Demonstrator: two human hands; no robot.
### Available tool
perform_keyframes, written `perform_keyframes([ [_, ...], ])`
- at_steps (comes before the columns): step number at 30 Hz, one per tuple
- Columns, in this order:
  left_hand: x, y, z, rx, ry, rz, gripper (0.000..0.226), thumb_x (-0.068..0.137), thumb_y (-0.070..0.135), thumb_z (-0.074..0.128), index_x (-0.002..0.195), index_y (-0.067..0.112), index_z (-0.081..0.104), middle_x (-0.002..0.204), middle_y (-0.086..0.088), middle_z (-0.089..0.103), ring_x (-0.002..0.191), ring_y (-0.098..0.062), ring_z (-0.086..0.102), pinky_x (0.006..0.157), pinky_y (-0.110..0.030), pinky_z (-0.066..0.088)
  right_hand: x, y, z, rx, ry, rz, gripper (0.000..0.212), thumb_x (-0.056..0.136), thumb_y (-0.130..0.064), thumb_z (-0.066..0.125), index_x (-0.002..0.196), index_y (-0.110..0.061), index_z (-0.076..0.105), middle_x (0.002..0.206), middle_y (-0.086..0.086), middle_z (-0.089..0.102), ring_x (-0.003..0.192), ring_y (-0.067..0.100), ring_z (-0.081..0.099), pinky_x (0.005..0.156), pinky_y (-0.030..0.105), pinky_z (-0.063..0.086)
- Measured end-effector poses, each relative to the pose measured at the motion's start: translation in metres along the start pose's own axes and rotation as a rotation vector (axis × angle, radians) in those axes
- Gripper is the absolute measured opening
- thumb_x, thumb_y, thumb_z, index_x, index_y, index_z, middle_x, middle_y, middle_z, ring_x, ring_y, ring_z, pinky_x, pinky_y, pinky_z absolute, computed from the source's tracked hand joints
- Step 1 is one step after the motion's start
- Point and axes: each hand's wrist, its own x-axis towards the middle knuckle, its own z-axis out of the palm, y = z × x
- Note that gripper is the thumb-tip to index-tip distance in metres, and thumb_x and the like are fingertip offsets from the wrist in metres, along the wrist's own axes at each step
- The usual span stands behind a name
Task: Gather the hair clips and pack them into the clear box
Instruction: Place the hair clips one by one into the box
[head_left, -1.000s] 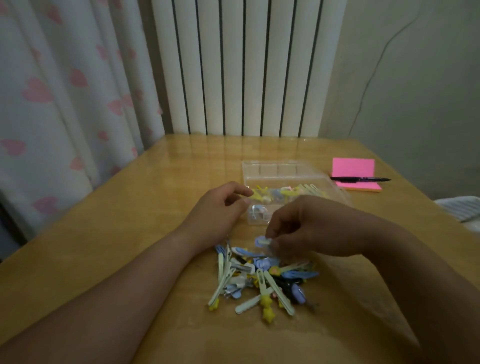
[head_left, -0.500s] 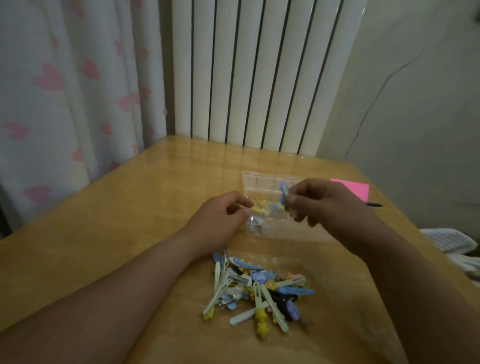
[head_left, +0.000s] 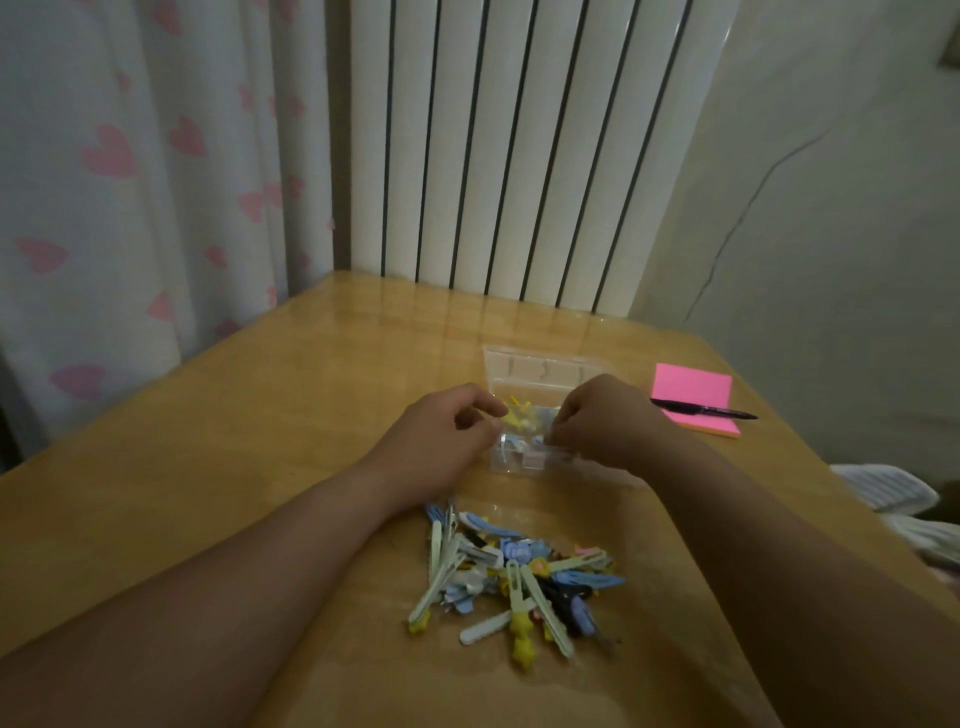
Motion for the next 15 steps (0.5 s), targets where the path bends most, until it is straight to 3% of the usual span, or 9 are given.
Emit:
perform_keyframes([
  [5, 0.0, 0.001, 0.0, 0.018, -0.001, -0.003, 0.016, 0.103, 0.034, 0.063, 0.116, 0.034, 0.073, 0.101, 0.01, 0.07, 0.094, -0.006, 0.066, 0.084, -0.031, 0.056, -0.008, 0.008, 0.009, 0.063, 0.127, -0.035, 0.016, 0.091, -0.034, 0.077, 0.082, -0.021, 0.078, 0.077, -0.004, 0.075, 0.073, 0.014, 0.07, 0.077, 0.041, 0.063],
  [7, -0.001, 0.001, 0.0, 0.025, 0.0, -0.005, 0.016, 0.103, 0.034, 0.063, 0.116, 0.034, 0.073, 0.101, 0.01, 0.07, 0.094, -0.006, 0.066, 0.085, -0.031, 0.056, -0.015, 0.013, 0.008, 0.088, 0.232, -0.098, 0.015, 0.093, -0.038, 0.074, 0.085, -0.025, 0.076, 0.08, -0.007, 0.073, 0.075, 0.011, 0.068, 0.077, 0.043, 0.062],
  [10, -0.002, 0.003, 0.0, 0.022, 0.002, -0.009, 0.016, 0.102, 0.035, 0.064, 0.116, 0.034, 0.073, 0.102, 0.01, 0.07, 0.095, -0.006, 0.065, 0.085, -0.031, 0.056, -0.034, 0.015, 0.002, 0.21, 0.3, -0.223, 0.013, 0.095, -0.039, 0.073, 0.088, -0.028, 0.075, 0.081, -0.009, 0.072, 0.076, 0.006, 0.067, 0.073, 0.036, 0.06],
  [12, -0.002, 0.004, 0.0, 0.023, 0.003, -0.011, 0.017, 0.103, 0.035, 0.064, 0.117, 0.034, 0.073, 0.102, 0.009, 0.07, 0.094, -0.006, 0.066, 0.085, -0.032, 0.057, -0.049, 0.013, -0.003, 0.246, 0.195, -0.322, 0.011, 0.094, -0.039, 0.074, 0.087, -0.029, 0.075, 0.08, -0.008, 0.073, 0.074, 0.005, 0.068, 0.071, 0.034, 0.059],
  [15, -0.003, 0.006, 0.0, 0.03, 0.007, -0.009, 0.017, 0.103, 0.033, 0.064, 0.117, 0.032, 0.073, 0.099, 0.007, 0.071, 0.091, -0.011, 0.066, 0.084, -0.035, 0.056, -0.069, 0.006, -0.015, 0.168, -0.175, -0.411, 0.012, 0.092, -0.041, 0.075, 0.088, -0.029, 0.076, 0.082, -0.007, 0.074, 0.075, 0.007, 0.069, 0.077, 0.038, 0.061],
])
